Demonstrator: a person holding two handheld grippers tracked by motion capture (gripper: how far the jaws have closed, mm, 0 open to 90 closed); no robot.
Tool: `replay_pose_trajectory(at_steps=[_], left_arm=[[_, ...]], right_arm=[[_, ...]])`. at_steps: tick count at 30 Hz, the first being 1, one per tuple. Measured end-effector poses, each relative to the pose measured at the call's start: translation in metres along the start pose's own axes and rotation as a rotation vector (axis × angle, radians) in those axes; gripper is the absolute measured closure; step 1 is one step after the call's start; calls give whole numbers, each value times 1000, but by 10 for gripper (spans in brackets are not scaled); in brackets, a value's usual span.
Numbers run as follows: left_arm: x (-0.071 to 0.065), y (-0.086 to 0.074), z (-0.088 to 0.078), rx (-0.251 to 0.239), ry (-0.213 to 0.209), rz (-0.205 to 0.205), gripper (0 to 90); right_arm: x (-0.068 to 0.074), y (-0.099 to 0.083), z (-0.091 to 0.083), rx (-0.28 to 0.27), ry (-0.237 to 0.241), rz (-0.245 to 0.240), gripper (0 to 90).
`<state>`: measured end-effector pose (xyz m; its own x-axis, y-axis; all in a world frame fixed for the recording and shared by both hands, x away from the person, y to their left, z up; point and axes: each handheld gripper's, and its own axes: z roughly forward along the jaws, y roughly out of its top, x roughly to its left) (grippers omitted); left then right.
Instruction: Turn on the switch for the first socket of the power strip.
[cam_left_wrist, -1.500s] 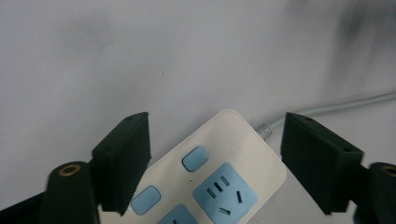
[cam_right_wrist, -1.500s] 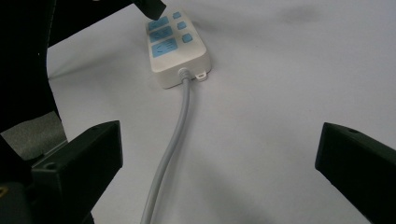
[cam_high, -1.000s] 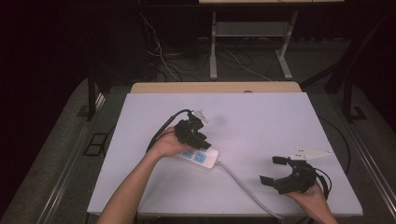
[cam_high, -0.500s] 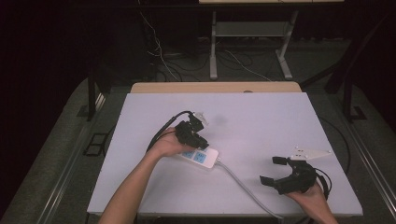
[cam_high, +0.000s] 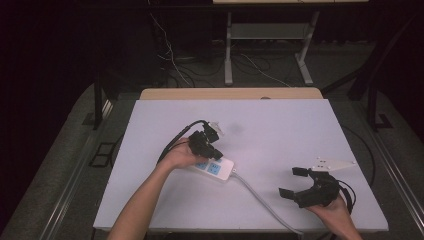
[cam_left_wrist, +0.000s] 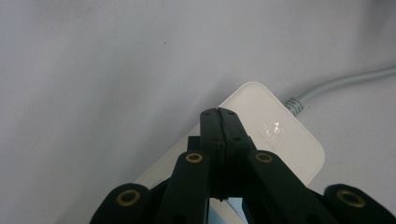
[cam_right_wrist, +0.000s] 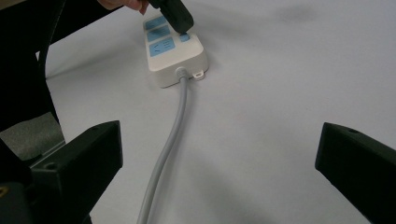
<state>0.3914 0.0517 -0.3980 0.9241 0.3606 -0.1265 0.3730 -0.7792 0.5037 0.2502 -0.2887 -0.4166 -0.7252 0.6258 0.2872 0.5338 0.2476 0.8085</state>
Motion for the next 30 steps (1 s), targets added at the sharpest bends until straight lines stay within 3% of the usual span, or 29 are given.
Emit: replay_pose_trajectory(at_steps=[8, 15, 19, 21, 30], left_arm=[[-2, 1, 2, 13, 4, -22, 892], [-4, 0, 5, 24, 16, -14, 894], [4, -4, 5, -1, -36, -77, 893], [5, -7, 5, -24, -42, -86, 893], [-3, -9, 4, -42, 15, -59, 891]], right_arm=[[0, 0, -1, -7, -5, 3, 4], [1, 0, -1, -7, -4, -3, 3], [2, 0, -3, -13, -5, 2, 3], [2, 0, -3, -13, -5, 1, 3], [0, 0, -3, -11, -9, 2, 3]])
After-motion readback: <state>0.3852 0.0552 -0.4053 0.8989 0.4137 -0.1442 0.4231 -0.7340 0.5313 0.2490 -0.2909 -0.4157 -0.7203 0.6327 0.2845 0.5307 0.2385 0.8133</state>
